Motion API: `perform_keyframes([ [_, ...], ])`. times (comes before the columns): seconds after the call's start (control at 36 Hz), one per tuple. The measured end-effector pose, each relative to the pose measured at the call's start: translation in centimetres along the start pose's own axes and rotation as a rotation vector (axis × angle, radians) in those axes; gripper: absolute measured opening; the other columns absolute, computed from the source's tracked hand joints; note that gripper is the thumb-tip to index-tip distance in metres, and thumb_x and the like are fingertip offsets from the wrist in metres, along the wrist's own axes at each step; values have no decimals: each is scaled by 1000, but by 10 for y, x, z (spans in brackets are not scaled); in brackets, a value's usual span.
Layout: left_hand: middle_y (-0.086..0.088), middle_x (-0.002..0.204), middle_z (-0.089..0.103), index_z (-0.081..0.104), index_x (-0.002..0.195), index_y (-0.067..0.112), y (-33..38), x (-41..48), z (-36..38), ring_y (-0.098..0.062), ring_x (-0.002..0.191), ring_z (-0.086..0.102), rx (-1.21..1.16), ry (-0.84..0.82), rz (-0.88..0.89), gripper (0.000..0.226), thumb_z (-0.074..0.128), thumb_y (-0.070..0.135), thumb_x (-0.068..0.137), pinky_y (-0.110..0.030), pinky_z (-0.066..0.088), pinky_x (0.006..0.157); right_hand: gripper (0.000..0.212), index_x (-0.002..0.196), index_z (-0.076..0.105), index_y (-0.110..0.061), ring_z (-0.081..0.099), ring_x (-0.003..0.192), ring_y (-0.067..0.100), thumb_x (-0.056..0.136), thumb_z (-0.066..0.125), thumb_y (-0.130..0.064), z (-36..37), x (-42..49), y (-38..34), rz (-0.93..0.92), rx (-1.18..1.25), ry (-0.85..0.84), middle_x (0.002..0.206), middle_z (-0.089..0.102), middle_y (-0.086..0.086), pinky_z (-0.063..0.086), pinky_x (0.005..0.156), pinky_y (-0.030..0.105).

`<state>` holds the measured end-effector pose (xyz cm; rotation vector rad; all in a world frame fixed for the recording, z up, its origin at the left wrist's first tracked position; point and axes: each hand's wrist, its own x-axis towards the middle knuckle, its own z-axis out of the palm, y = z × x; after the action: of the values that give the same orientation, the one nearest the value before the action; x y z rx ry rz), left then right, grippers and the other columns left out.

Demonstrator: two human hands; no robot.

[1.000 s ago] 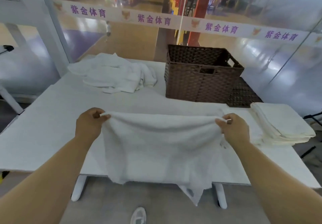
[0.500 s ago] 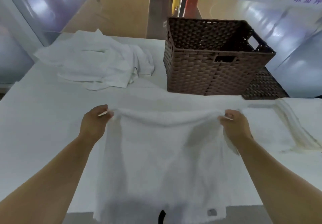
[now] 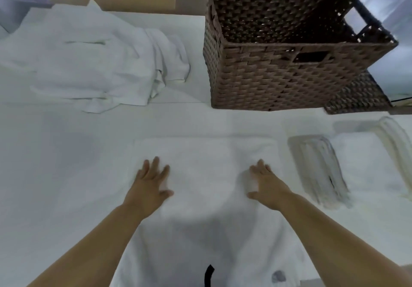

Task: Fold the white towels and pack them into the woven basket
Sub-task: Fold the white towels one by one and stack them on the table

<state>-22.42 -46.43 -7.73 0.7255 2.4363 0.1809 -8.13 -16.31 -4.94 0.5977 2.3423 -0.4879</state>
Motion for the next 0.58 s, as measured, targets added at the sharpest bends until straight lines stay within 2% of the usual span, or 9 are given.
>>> perform_keyframes([
  [0.11,-1,155,-23,2,150,30,0,20,-9,-25,143,-22,20,-6,1,77,44,56,91,-34,-8,115,97,152,-5,-16,-15,145,28,88,64,-37,-6,16,-3,24,-63,2,154,-30,6,17,118,43],
  [0.44,2,156,-22,3,150,33,7,52,-30,-21,143,-21,32,-42,-21,77,46,55,91,-36,-4,117,96,151,-6,-17,-18,144,28,88,65,-34,-28,39,0,32,-59,17,153,-31,5,10,118,46],
  [0.53,2,157,-19,3,150,33,14,48,-35,-23,145,-14,86,-47,-42,77,47,53,91,-40,5,118,92,151,2,-17,-10,146,25,87,66,-34,-30,36,-3,51,-59,51,156,-22,2,21,115,44],
  [0.58,1,158,-10,8,150,31,20,41,-37,-25,145,-5,135,-26,-48,76,51,50,90,-42,14,117,80,148,15,-16,7,145,24,88,65,-32,-29,31,-6,60,-78,120,157,-3,1,34,107,43],
])
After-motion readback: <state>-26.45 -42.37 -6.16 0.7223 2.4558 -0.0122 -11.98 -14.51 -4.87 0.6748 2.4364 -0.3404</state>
